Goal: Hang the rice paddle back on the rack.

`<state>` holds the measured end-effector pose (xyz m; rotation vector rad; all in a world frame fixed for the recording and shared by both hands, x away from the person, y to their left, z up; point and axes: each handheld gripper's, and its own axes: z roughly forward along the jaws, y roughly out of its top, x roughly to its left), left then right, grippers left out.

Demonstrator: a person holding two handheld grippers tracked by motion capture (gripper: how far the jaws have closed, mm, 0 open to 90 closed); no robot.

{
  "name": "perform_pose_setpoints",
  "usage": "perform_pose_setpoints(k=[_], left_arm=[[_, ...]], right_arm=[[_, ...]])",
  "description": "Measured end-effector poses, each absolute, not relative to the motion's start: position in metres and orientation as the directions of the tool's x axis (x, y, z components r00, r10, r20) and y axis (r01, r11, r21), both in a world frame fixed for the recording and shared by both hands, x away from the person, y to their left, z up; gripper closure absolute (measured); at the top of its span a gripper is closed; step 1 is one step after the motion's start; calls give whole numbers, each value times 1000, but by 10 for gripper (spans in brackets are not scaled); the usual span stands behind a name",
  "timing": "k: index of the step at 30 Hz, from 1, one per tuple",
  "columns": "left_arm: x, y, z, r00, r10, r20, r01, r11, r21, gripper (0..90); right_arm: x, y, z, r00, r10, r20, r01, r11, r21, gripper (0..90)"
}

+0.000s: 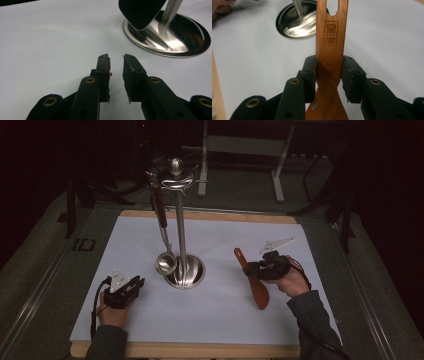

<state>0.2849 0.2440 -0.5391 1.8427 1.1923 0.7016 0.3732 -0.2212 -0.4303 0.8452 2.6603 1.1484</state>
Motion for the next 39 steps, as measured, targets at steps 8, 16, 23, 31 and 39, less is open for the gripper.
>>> perform_pose_setpoints(k=[8, 16, 23, 31, 39], left_arm=[[285, 244, -539, 398, 917, 22, 465, -223, 857, 753], [285, 244, -539, 399, 917, 22, 464, -222, 858, 753], [285, 244, -539, 398, 917, 23, 464, -223, 858, 753], [285, 244, -539, 397, 917, 21, 463, -220, 858, 753], [285, 244, -539, 398, 917, 23, 464, -223, 857, 753]], right_arm=[[370, -220, -426, -838, 535, 104, 422, 516, 746, 664], [368, -217, -421, -844, 528, 97, 395, 488, 779, 664], [365, -215, -417, -844, 528, 93, 378, 462, 803, 664], [364, -212, -412, -843, 531, 90, 363, 436, 823, 664], [362, -209, -406, -841, 534, 88, 352, 417, 838, 664]])
